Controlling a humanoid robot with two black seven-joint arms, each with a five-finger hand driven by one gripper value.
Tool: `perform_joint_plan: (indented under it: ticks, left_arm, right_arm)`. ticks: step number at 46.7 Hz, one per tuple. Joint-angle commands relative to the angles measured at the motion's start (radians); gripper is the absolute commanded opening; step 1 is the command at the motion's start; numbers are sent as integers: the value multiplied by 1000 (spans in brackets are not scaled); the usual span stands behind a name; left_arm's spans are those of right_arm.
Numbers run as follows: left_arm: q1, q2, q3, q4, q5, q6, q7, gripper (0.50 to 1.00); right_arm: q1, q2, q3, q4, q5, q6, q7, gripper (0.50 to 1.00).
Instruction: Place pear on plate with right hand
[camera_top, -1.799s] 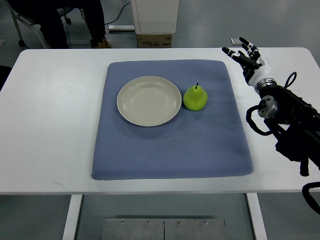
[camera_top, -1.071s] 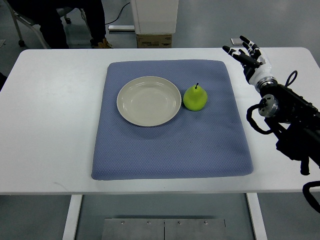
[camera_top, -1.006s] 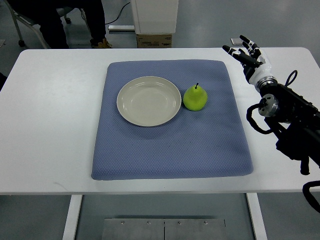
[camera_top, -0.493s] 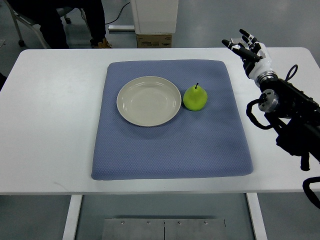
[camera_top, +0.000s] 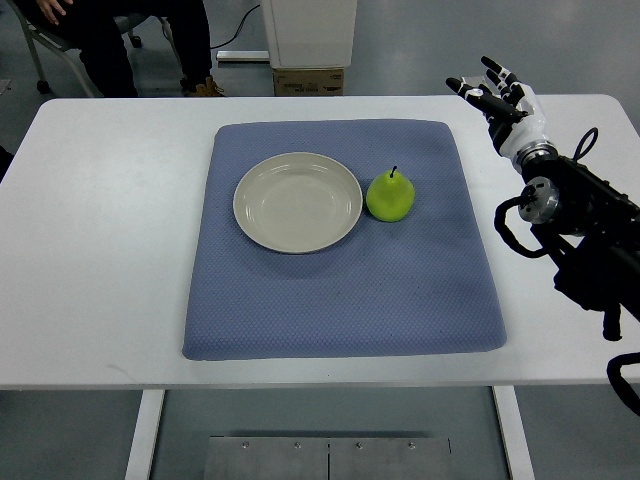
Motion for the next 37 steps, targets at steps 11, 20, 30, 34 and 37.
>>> perform_joint_plan:
  ticks: [11, 20, 30, 34, 37]
  left_arm:
    - [0, 0, 0, 0, 0, 0, 0, 1000]
    - [0, 0, 0, 0, 0, 0, 0, 1000]
    - [0, 0, 0, 0, 0, 0, 0, 1000]
    - [0, 0, 0, 0, 0, 0, 0, 1000]
    - [0, 0, 0, 0, 0, 0, 0, 1000]
  right_arm:
    - [6, -1, -37, -3, -5, 1, -7, 1000]
    - [10, -5, -71, -2, -6, 35, -12, 1000]
    - [3, -26, -184, 0, -23, 93, 9, 1000]
    - [4, -28, -259, 0, -35, 93, 61, 1000]
    - [7, -28, -320, 0, -55, 93, 107, 1000]
